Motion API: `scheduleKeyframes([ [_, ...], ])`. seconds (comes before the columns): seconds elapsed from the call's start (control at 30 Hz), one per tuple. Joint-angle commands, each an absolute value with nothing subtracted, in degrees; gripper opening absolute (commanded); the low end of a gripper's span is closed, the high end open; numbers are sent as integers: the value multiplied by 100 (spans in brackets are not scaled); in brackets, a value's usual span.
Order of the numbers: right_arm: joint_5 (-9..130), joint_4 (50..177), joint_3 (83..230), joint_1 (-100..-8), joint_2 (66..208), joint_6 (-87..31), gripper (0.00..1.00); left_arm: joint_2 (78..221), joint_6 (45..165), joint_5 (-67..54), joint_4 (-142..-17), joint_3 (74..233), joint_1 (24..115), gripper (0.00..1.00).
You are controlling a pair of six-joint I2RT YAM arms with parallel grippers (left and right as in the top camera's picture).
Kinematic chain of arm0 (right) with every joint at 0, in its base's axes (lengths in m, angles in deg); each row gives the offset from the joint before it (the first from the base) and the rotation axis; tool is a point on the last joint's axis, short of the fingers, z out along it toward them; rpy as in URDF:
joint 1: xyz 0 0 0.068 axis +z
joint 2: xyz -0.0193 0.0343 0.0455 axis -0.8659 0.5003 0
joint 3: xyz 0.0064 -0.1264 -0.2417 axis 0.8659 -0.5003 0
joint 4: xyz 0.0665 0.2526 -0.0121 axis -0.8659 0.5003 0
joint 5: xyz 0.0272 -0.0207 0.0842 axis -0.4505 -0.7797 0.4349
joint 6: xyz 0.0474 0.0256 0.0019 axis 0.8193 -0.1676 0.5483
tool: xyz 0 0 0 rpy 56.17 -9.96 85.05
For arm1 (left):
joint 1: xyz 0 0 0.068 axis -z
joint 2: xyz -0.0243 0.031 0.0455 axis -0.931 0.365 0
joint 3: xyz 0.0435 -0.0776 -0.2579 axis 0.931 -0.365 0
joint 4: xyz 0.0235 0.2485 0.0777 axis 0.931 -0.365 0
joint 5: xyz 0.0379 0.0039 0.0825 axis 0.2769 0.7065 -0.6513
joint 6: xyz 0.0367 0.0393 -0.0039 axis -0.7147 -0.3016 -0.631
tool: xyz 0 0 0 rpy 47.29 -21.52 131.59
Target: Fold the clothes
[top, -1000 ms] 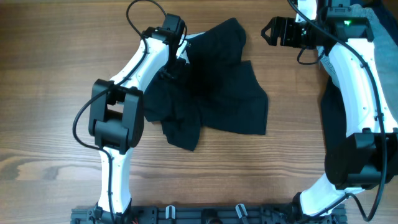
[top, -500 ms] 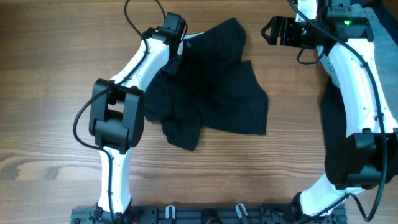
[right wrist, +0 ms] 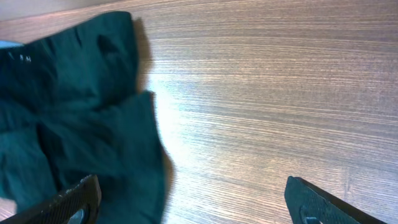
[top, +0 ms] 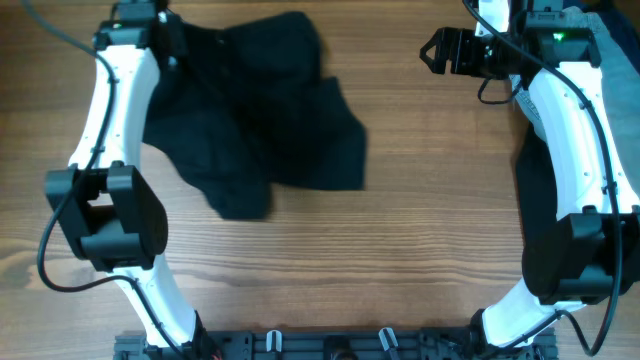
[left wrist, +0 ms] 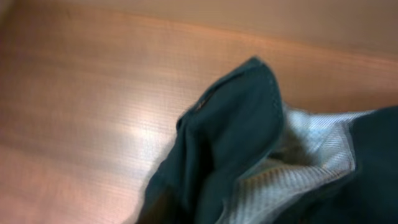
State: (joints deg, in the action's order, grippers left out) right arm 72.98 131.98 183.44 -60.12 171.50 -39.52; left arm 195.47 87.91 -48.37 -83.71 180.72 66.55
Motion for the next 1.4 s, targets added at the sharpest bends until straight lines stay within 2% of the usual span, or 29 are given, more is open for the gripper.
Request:
scheduleKeyframes([
  [0.0, 7287, 13215, 18390, -5995, 17217, -4020, 95, 19466, 8904, -4371, -7862, 18162, 6579, 84],
  [0.03, 7335, 13211, 18390, -5995, 17217, -4031, 96, 19466, 8902, -4360, -7836, 18162, 6585, 98],
  [0.07, 7394, 13209, 18390, -5984, 17217, -4044, 96, 19464, 8906, -4330, -7912, 18162, 6596, 100],
  [0.23, 7563, 13265, 18390, -5837, 17217, -4334, 96, 19138, 9577, -3941, -8933, 18164, 6611, 100],
  [0.4, 7501, 13447, 18390, -5492, 17224, -4352, 96, 18229, 10091, -2142, -10780, 18162, 6640, 100],
  [0.5, 7475, 13556, 18390, -5350, 17235, -4324, 96, 18118, 10262, -2118, -12069, 18157, 6777, 96],
  [0.57, 7499, 13700, 18352, -5339, 17237, -4308, 96, 18194, 10460, -2378, -12718, 17991, 6957, 97],
  [0.67, 7499, 13687, 18154, -5339, 17272, -4310, 96, 18194, 11044, -2832, -12996, 17628, 7184, 99],
  [0.8, 7536, 13305, 17618, -5339, 17296, -4310, 96, 18194, 11658, -3792, -12670, 17027, 7370, 100],
  [0.97, 7956, 12782, 17170, -5339, 17296, -4313, 96, 18258, 11636, -4553, -10727, 16280, 7226, 100],
  [1.03, 7954, 12776, 17163, -5339, 17296, -4313, 96, 18428, 11394, -4581, -9838, 16247, 7092, 100],
  [1.2, 7954, 12771, 17163, -5339, 17296, -4308, 95, 19200, 10498, -4553, -8552, 16247, 6996, 100],
  [1.37, 7954, 12767, 17163, -5339, 17296, -4306, 95, 19764, 10187, -4439, -8434, 16247, 6992, 100],
])
